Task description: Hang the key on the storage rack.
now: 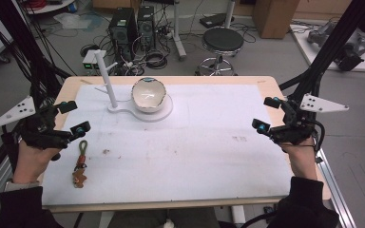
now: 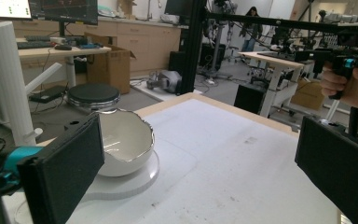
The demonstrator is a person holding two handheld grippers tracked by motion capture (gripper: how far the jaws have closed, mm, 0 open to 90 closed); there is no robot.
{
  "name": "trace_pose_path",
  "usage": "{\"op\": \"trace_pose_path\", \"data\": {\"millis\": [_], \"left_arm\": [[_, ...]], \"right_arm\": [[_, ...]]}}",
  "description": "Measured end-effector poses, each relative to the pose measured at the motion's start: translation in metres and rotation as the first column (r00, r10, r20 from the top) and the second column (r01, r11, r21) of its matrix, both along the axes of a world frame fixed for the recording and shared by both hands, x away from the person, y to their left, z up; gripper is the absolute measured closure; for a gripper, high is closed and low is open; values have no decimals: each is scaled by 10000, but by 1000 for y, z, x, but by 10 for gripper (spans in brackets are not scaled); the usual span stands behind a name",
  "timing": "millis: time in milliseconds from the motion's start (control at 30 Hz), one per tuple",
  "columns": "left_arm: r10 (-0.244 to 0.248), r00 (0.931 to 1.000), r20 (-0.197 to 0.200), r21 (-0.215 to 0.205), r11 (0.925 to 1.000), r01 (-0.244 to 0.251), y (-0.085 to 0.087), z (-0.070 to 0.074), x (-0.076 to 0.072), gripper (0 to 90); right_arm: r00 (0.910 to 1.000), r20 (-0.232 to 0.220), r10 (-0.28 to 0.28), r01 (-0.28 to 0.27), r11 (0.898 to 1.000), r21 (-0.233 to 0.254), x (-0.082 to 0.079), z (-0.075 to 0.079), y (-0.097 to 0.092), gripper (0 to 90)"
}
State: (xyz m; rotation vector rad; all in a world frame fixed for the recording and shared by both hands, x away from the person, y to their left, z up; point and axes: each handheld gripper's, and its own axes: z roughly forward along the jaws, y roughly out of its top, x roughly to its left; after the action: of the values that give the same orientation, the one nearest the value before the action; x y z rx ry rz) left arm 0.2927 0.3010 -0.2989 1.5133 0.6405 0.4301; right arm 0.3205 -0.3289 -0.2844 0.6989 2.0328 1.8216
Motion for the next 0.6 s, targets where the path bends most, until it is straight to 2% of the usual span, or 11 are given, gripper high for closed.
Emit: {"op": "trace_pose_path", "data": {"millis": [233,333,400,533,600], "left_arm": [[119,9999,-91,188,9998,-117,-2,-2,1,17],[193,9992,-364,71,9998,-191,-9,-5,4,17],[359,9979,-534,329,9989,-342,-19,-8,7,17],[320,9959,-842,787,9966,-253,-34,-17,14,17],[313,9947,-977,766,9968,-239,-34,-22,16,17]], "right_arm": [[9999,-93,89,-90,9999,-64,0,-1,1,11],[9999,-101,100,-100,9999,-71,0,-1,1,11],[9999,-113,73,-73,10000,-43,0,-1,1,11],[9999,-128,100,-101,9999,-86,0,-1,-1,11],[9999,-120,91,-92,9999,-77,1,-2,-1,11]]}}
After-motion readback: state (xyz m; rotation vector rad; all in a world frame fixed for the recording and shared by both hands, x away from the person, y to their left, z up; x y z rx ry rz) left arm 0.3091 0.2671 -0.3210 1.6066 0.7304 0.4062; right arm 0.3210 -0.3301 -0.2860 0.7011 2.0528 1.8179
